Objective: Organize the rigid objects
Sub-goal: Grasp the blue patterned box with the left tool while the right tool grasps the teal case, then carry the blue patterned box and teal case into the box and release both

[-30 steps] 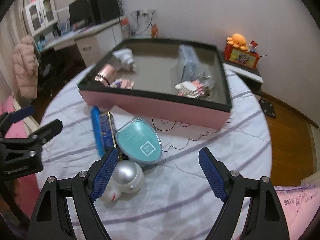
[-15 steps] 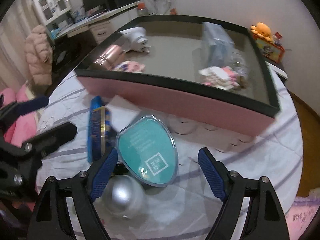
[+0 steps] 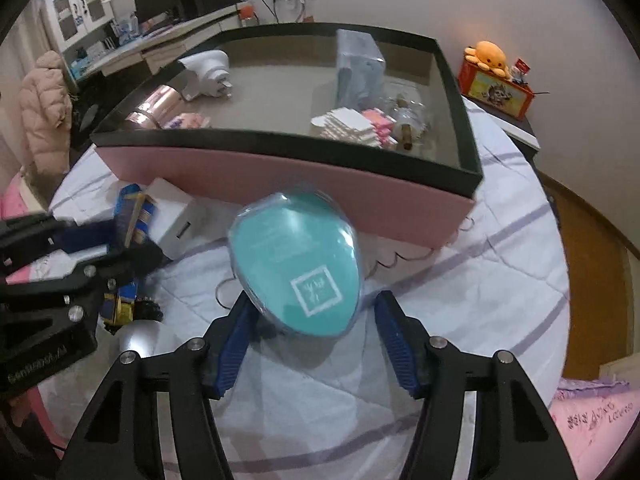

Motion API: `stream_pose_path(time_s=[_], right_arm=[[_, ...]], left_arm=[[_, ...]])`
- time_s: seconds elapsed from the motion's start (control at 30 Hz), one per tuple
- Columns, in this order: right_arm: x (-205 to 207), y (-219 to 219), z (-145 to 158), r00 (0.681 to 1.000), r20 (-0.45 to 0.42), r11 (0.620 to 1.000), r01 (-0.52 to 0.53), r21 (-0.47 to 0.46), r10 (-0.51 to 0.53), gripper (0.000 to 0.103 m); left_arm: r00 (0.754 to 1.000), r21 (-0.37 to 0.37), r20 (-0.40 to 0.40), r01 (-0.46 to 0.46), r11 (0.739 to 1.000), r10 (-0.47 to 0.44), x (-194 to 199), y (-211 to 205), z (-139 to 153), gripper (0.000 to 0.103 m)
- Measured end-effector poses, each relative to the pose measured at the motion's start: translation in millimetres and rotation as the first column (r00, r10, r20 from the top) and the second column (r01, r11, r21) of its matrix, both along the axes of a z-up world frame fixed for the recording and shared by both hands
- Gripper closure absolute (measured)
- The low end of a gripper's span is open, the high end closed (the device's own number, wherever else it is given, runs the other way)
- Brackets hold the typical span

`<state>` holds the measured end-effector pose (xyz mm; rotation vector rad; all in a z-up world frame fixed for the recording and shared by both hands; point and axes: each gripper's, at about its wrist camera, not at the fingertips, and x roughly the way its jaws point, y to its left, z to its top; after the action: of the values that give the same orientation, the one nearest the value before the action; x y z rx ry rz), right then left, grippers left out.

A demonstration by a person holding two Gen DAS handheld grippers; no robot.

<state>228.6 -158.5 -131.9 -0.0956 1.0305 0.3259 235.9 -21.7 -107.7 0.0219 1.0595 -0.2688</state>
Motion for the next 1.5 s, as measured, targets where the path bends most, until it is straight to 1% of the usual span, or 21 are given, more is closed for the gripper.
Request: stream_pose_path(time_s=[0.03, 0.07, 0.33, 0.43, 0.7, 0.9, 1.07, 1.2, 1.33, 1.5], right_arm=[[2.2, 0.9, 1.4, 1.000, 0.002, 1.000, -0.006, 0.019, 0.006, 0.051], [1.9, 1.2, 2.3, 1.000, 0.002, 1.000, -0.004, 0.023, 0.004, 0.051], [-0.6, -7.1, 8.8, 0.999, 0.024, 0.999, 0.023, 0.027, -0.023, 0.051], [-0.8, -9.1, 13.2, 0.999, 0.038, 0.999, 0.034, 0.037, -0.035, 0.051], [-9.6, -17.8, 35.6, 0.993, 0.097, 0.995, 0.063, 0.080, -0.071, 0.052], [-24.2, -23.3, 61.1, 0.982, 0.162, 0.993, 0.087, 0.082, -0.100, 0.051], [-45.9, -27.5, 91.1, 0.964, 0.237, 0.990, 0.097, 0.100, -0.118, 0.051], [-72.1, -26.0, 117.5, 0.940, 0.315, 0.990, 0.106, 0.096, -0.131, 0.051], [-100.0, -23.5, 139.7, 0.915, 0.381, 0.989, 0.101, 0.111, -0.136, 0.051], [-133.0, -18.1, 159.3, 0.883, 0.451, 0.990, 0.086, 0.111, -0.127, 0.051]], left_arm=[[1.000, 0.011, 0.003, -0.006, 1.000, 0.006, 0.1, 0.1, 0.2, 0.081], [1.000, 0.022, 0.005, -0.010, 1.000, 0.010, 0.2, -0.1, -0.1, 0.081], [1.000, 0.019, 0.009, -0.006, 1.000, 0.005, -2.3, 0.6, 3.8, 0.083], [1.000, 0.024, 0.029, -0.010, 1.000, 0.010, -7.5, 3.6, 10.0, 0.083], [0.998, 0.018, 0.057, -0.038, 0.999, 0.037, -12.5, 14.5, 22.6, 0.083], [0.991, 0.013, 0.122, -0.062, 0.998, 0.060, -24.2, 24.0, 45.7, 0.083], [0.976, 0.007, 0.205, -0.079, 0.997, 0.076, -41.4, 31.9, 74.6, 0.083], [0.956, 0.000, 0.278, -0.097, 0.995, 0.094, -61.9, 41.3, 98.4, 0.083], [0.925, 0.008, 0.365, -0.114, 0.993, 0.103, -90.4, 48.6, 124.3, 0.083], [0.893, -0.006, 0.436, -0.121, 0.993, 0.112, -118.7, 55.6, 145.9, 0.083]])
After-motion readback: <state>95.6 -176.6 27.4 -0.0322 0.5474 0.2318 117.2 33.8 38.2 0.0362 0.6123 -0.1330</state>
